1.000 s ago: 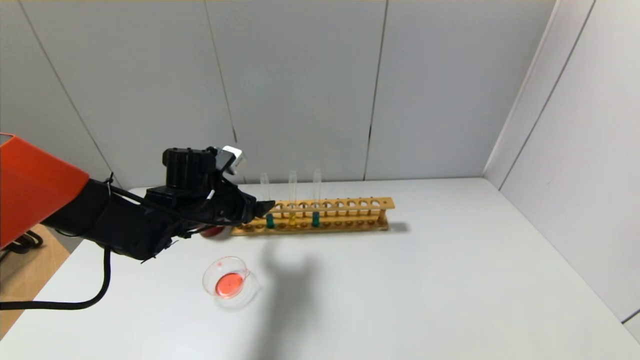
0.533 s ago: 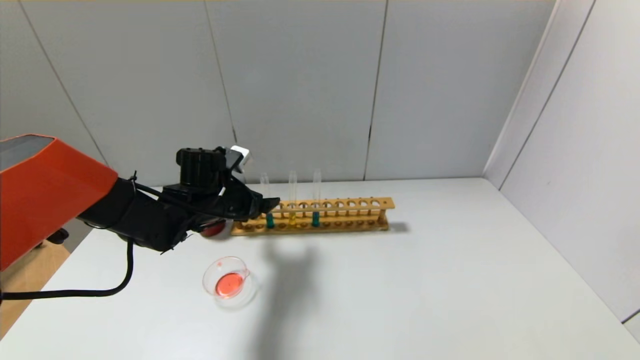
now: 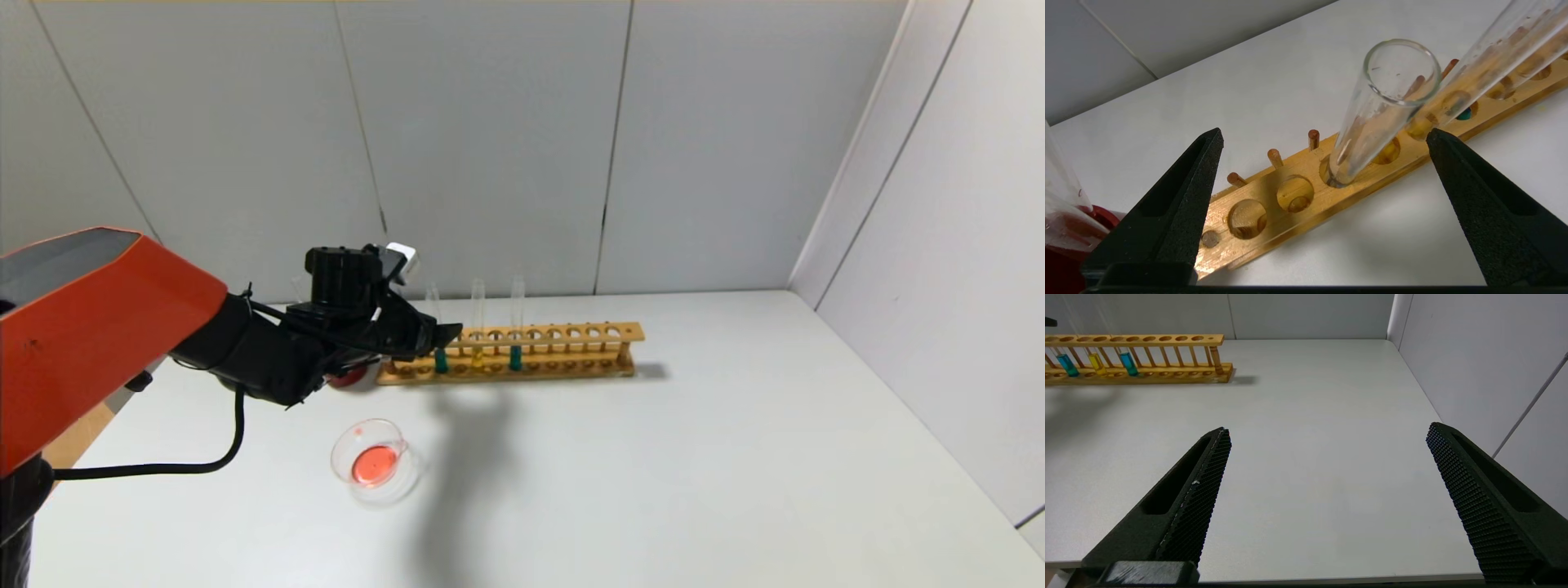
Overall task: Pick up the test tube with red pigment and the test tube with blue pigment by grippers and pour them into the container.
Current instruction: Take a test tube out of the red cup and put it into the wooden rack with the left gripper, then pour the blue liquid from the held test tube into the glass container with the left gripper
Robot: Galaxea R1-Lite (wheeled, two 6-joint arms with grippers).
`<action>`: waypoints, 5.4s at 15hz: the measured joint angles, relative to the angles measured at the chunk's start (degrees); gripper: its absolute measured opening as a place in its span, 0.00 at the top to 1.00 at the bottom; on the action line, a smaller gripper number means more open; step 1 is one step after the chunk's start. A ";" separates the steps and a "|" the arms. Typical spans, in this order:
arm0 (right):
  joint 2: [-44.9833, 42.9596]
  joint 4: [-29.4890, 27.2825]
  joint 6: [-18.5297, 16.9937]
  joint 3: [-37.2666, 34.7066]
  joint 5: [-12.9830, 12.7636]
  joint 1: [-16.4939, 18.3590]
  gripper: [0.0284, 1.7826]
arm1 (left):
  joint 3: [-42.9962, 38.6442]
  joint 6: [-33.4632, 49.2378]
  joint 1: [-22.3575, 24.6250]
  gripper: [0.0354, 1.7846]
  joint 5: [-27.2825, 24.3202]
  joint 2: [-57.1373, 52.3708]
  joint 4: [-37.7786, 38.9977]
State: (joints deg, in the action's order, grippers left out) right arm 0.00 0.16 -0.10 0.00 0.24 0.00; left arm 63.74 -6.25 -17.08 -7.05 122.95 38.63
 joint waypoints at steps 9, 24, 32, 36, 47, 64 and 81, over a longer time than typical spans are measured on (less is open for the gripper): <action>0.00 0.00 0.00 0.00 0.00 0.00 0.02 | 1.72 0.80 -0.50 0.52 -0.02 2.18 0.15; 0.00 0.00 0.00 0.00 0.00 0.00 0.02 | 1.77 -2.26 -1.05 0.84 1.04 -1.34 7.42; 0.00 0.00 0.00 0.00 -0.02 0.00 0.02 | 3.51 -8.02 -1.11 0.84 1.23 -16.34 -3.41; 0.00 0.00 0.00 0.00 -0.02 0.00 0.02 | 3.28 -12.35 -0.96 0.84 1.12 -25.14 -9.58; 0.00 0.00 0.00 0.00 0.00 0.00 0.02 | -7.70 -31.17 7.22 0.84 -3.15 -46.52 -31.31; 0.00 -0.02 0.00 0.00 0.00 0.00 0.02 | -12.18 -68.68 20.52 0.84 -25.86 -43.37 -30.95; 0.00 0.00 0.00 0.00 0.00 0.00 0.02 | -22.48 -78.39 22.44 0.84 -31.01 -33.18 -7.11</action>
State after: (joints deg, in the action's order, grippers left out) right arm 0.00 0.16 -0.10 0.00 0.24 0.00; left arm 41.27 -84.64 5.36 -38.06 89.77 31.52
